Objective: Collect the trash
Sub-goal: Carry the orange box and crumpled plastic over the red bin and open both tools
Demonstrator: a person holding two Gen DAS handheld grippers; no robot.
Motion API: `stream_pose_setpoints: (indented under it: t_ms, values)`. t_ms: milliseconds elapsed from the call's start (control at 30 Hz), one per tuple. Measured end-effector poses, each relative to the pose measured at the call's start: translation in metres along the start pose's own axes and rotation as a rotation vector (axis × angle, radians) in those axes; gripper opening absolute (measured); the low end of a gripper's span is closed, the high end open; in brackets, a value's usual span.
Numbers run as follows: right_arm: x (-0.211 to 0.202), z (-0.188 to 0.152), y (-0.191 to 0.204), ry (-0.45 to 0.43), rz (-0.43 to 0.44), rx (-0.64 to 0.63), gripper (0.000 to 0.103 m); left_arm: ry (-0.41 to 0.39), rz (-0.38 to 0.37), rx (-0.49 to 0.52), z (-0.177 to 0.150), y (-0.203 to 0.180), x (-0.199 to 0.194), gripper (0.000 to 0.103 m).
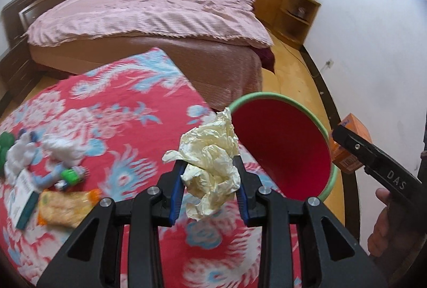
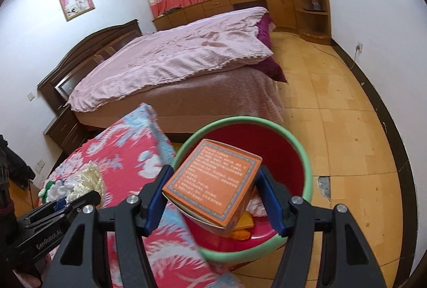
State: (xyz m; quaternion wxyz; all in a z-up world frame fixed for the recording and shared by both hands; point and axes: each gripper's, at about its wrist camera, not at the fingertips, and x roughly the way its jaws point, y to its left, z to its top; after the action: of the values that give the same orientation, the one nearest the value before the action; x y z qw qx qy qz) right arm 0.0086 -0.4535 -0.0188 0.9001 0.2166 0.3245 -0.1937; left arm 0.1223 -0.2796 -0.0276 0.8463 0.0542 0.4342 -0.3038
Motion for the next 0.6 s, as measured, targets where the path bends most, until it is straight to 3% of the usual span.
stream_pose_setpoints:
  t_ms: [500,600]
  values:
    - [0.034,0.002,-0.039,0.046,-0.022,0.08,0.067,0.039,-0.095,0.1,0.012,-0.046,0.047,0.035]
    - [0.036,0.002,-0.044,0.049,-0.021,0.095,0.068,0.034,-0.107,0.11,0.015,-0.051,0.05,0.046]
